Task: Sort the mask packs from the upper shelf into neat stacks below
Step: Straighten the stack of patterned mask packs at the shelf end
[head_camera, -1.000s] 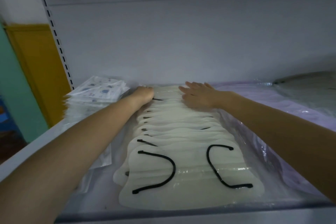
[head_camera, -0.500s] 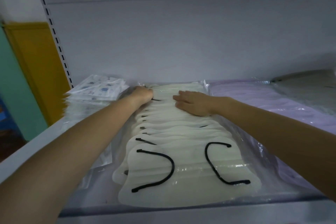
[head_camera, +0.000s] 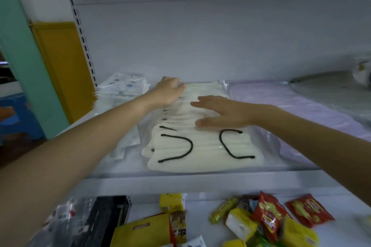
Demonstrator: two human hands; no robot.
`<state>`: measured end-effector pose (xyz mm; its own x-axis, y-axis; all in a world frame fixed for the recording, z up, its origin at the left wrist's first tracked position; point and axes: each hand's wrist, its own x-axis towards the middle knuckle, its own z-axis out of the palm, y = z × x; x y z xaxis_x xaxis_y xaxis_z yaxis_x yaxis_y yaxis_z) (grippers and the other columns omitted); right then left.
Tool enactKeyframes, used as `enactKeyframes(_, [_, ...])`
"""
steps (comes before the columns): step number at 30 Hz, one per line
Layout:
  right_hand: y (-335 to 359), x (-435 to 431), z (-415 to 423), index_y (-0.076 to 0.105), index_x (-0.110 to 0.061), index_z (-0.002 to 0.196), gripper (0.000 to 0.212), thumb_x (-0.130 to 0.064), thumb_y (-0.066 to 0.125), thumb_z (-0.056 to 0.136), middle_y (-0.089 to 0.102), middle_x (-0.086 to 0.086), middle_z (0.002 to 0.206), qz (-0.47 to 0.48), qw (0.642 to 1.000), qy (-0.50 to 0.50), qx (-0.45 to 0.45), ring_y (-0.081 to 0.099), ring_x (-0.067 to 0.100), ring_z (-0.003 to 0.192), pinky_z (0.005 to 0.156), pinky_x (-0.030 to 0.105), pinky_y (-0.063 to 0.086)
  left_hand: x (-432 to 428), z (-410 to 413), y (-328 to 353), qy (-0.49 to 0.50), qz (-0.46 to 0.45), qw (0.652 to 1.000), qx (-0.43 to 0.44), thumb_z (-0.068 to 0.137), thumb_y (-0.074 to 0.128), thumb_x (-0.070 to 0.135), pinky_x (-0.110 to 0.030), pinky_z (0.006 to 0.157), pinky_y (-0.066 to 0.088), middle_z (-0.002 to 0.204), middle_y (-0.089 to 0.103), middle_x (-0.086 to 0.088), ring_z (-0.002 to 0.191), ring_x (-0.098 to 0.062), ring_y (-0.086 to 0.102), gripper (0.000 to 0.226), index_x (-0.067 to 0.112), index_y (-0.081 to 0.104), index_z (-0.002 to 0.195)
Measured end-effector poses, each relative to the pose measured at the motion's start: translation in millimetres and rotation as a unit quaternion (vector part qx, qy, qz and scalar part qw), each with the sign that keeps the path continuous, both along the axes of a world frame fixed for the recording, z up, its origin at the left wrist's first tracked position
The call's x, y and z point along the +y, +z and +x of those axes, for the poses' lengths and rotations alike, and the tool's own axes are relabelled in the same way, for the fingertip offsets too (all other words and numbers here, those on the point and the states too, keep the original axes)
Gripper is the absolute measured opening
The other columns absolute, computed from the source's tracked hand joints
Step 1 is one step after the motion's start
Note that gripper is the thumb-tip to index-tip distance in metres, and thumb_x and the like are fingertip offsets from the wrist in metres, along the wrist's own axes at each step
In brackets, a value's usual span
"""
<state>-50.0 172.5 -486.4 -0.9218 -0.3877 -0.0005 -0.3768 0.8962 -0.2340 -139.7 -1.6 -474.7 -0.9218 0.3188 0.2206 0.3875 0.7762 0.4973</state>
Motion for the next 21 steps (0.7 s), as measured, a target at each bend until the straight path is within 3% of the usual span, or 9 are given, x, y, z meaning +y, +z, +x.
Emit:
enactKeyframes(2, [-9.8, -3.5, 16.0, 0.018, -0.036, 0.147, 0.066, -0.055, 0.045, 0.089, 0.007, -0.005, 0.158, 0.03, 1.0, 0.009, 0.003, 0.003, 0.012, 0.144, 0.114, 0.027, 0.002, -10.6, 25.7, -2.1, -0.037, 0.011, 0.999, -0.019, 0.103, 0.031, 0.027, -0.018, 0.095, 0.028, 0.142, 0.041, -0.01, 0.133, -0.022, 0.036, 0.042, 0.003, 0.045, 0.136])
enactKeyframes(3, [-14.4, -5.6, 20.4, 0.019, -0.035, 0.147, 0.065, -0.054, 0.044, 0.09, 0.008, -0.003, 0.158, 0.04, 0.999, 0.006, 0.005, 0.004, 0.013, 0.145, 0.115, 0.028, 0.002, -16.6, 37.8, -3.2, -0.051, 0.007, 0.999, -0.012, 0.103, 0.03, 0.027, -0.017, 0.097, 0.025, 0.146, 0.038, -0.008, 0.135, -0.019, 0.033, 0.043, 0.006, 0.042, 0.139])
enactKeyframes(6, [-18.3, -11.5, 34.0, 0.017, -0.033, 0.148, 0.064, -0.052, 0.042, 0.092, 0.007, -0.001, 0.158, 0.02, 0.999, -0.025, 0.014, 0.003, 0.016, 0.145, 0.117, 0.032, 0.002, -32.0, 65.4, -5.9, -0.071, -0.01, 0.997, -0.001, 0.102, 0.033, 0.033, -0.025, 0.108, 0.022, 0.15, 0.032, -0.006, 0.138, -0.017, 0.03, 0.045, 0.011, 0.041, 0.14])
enactKeyframes(9, [-13.7, -13.9, 50.8, 0.018, -0.033, 0.148, 0.063, -0.051, 0.042, 0.093, 0.006, -0.003, 0.158, -0.003, 0.999, -0.028, 0.043, 0.003, 0.016, 0.145, 0.115, 0.033, 0.001, -47.7, 89.7, -6.8, -0.069, -0.04, 0.997, 0.016, 0.099, 0.038, 0.038, -0.026, 0.108, 0.023, 0.149, 0.033, -0.002, 0.136, -0.016, 0.033, 0.045, 0.018, 0.041, 0.14])
enactKeyframes(11, [-10.5, -18.5, 60.7, 0.022, -0.03, 0.147, 0.059, -0.048, 0.041, 0.094, 0.01, -0.001, 0.158, -0.011, 0.996, -0.018, 0.086, 0.007, 0.015, 0.144, 0.114, 0.029, 0.002, -65.1, 101.6, -3.6, -0.064, -0.053, 0.995, 0.057, 0.1, 0.042, 0.028, -0.021, 0.102, 0.024, 0.147, 0.037, -0.001, 0.135, -0.016, 0.035, 0.04, 0.016, 0.043, 0.139])
enactKeyframes(14, [-2.1, -37.6, 69.3, 0.033, -0.026, 0.144, 0.054, -0.043, 0.046, 0.094, 0.025, -0.001, 0.154, -0.072, 0.99, 0.003, 0.118, 0.019, 0.015, 0.141, 0.112, 0.027, 0.01, -106.8, 107.0, 3.9, 0.015, -0.022, 0.996, 0.084, 0.099, 0.041, 0.016, -0.026, 0.101, 0.031, 0.145, 0.041, -0.006, 0.131, -0.022, 0.041, 0.038, 0.012, 0.045, 0.136])
enactKeyframes(17, [2.6, -65.9, 65.7, 0.038, -0.025, 0.141, 0.053, -0.044, 0.05, 0.092, 0.036, -0.004, 0.149, -0.083, 0.99, 0.045, 0.105, 0.029, 0.014, 0.138, 0.111, 0.028, 0.018, -151.9, 103.0, -5.6, 0.129, -0.061, 0.989, 0.026, 0.098, 0.045, 0.031, -0.035, 0.104, 0.033, 0.148, 0.036, -0.012, 0.131, -0.029, 0.04, 0.046, 0.011, 0.042, 0.139])
enactKeyframes(19, [3.6, -86.1, 58.9, 0.038, -0.024, 0.141, 0.053, -0.043, 0.048, 0.093, 0.035, -0.005, 0.149, -0.07, 0.992, 0.066, 0.083, 0.03, 0.014, 0.137, 0.11, 0.026, 0.019, -167.3, 105.9, -20.4, 0.148, -0.082, 0.985, -0.04, 0.096, 0.046, 0.042, -0.038, 0.11, 0.029, 0.151, 0.031, -0.011, 0.137, -0.029, 0.032, 0.055, 0.012, 0.039, 0.141])
enactKeyframes(21, [4.8, -106.5, 45.0, 0.035, -0.023, 0.143, 0.054, -0.045, 0.044, 0.094, 0.033, -0.003, 0.15, -0.069, 0.994, 0.07, 0.048, 0.031, 0.016, 0.137, 0.109, 0.027, 0.021, -168.8, 107.8, -33.8, 0.14, -0.048, 0.984, -0.099, 0.093, 0.051, 0.044, -0.036, 0.109, 0.031, 0.151, 0.032, -0.007, 0.135, -0.026, 0.034, 0.056, 0.016, 0.04, 0.14])
